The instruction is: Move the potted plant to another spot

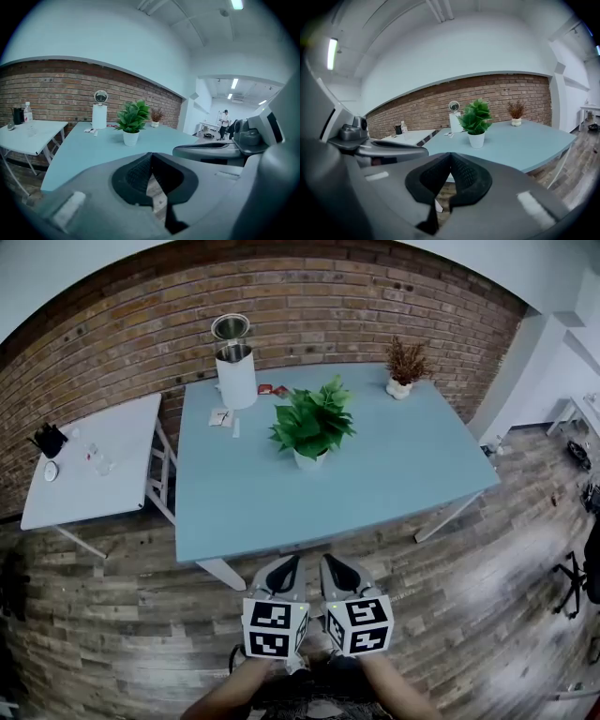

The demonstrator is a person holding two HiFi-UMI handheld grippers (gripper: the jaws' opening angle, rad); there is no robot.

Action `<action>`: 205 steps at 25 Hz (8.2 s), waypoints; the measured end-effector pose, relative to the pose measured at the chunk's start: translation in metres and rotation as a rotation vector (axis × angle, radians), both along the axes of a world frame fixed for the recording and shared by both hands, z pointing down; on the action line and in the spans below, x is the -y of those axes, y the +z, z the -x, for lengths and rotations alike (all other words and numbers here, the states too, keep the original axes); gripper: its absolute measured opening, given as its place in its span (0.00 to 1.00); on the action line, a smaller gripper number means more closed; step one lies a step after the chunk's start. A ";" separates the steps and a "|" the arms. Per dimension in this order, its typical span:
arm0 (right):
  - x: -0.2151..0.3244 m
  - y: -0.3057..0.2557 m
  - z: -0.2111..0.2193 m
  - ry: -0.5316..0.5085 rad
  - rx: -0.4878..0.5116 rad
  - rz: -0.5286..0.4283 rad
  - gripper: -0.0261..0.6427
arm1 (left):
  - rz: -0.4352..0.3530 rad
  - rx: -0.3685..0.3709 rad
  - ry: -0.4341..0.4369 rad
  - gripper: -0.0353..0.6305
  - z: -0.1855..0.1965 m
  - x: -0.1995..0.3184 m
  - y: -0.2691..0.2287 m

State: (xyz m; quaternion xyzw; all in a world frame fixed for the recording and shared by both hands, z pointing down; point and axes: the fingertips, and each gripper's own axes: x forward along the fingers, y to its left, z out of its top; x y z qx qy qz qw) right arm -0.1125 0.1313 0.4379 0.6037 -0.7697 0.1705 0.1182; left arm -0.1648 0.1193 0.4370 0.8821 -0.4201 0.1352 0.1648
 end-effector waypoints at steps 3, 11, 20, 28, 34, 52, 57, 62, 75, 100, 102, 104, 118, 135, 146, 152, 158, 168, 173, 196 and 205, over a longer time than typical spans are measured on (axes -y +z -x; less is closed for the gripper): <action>0.006 0.003 -0.002 0.007 0.005 0.009 0.05 | -0.002 -0.001 0.005 0.05 -0.002 0.006 0.000; 0.032 0.012 -0.013 0.006 0.030 0.023 0.05 | -0.001 0.008 0.002 0.05 -0.015 0.032 0.004; 0.091 0.018 -0.035 -0.061 0.027 0.038 0.05 | 0.027 0.013 -0.055 0.05 -0.038 0.086 0.016; 0.133 0.038 -0.056 -0.122 0.043 0.080 0.05 | 0.061 0.024 -0.115 0.05 -0.061 0.128 0.031; 0.163 0.049 -0.066 -0.181 0.063 0.099 0.05 | 0.080 0.041 -0.170 0.05 -0.071 0.153 0.042; 0.231 0.066 -0.077 -0.300 0.014 0.074 0.21 | 0.121 0.118 -0.325 0.05 -0.064 0.187 0.060; 0.245 0.075 -0.070 -0.296 -0.001 0.081 0.32 | 0.128 0.120 -0.326 0.05 -0.057 0.198 0.060; 0.262 0.084 -0.064 -0.279 -0.031 0.098 0.43 | 0.142 0.111 -0.311 0.05 -0.049 0.213 0.065; 0.293 0.109 -0.049 -0.212 -0.081 0.137 0.67 | 0.154 0.073 -0.259 0.05 -0.022 0.245 0.071; 0.326 0.132 -0.055 -0.009 -0.164 0.143 0.78 | 0.147 0.029 -0.091 0.05 -0.015 0.250 0.075; 0.327 0.133 -0.056 -0.002 -0.175 0.144 0.78 | 0.150 0.026 -0.087 0.05 -0.017 0.250 0.075; 0.329 0.133 -0.057 -0.003 -0.184 0.143 0.78 | 0.147 0.023 -0.089 0.05 -0.019 0.251 0.075; 0.324 0.124 -0.080 -0.087 -0.179 0.120 0.74 | 0.156 0.038 -0.153 0.05 -0.053 0.256 0.072; 0.327 0.129 -0.096 -0.095 -0.176 0.101 0.73 | 0.161 0.045 -0.152 0.05 -0.071 0.263 0.084; 0.326 0.132 -0.119 -0.109 -0.184 0.100 0.74 | 0.160 0.050 -0.156 0.05 -0.094 0.262 0.086; 0.326 0.131 -0.137 -0.118 -0.175 0.100 0.74 | 0.160 0.055 -0.155 0.05 -0.113 0.261 0.084; 0.324 0.132 -0.158 -0.122 -0.185 0.107 0.74 | 0.158 0.055 -0.157 0.05 -0.132 0.261 0.083; 0.322 0.132 -0.191 -0.115 -0.191 0.116 0.74 | 0.156 0.064 -0.139 0.05 -0.166 0.258 0.082; 0.321 0.136 -0.206 -0.119 -0.184 0.122 0.74 | 0.154 0.060 -0.128 0.05 -0.185 0.258 0.081; 0.326 0.129 -0.265 -0.136 -0.190 0.101 0.74 | 0.146 0.063 -0.147 0.05 -0.246 0.259 0.082; 0.328 0.129 -0.289 -0.138 -0.185 0.103 0.74 | 0.144 0.060 -0.147 0.05 -0.272 0.263 0.083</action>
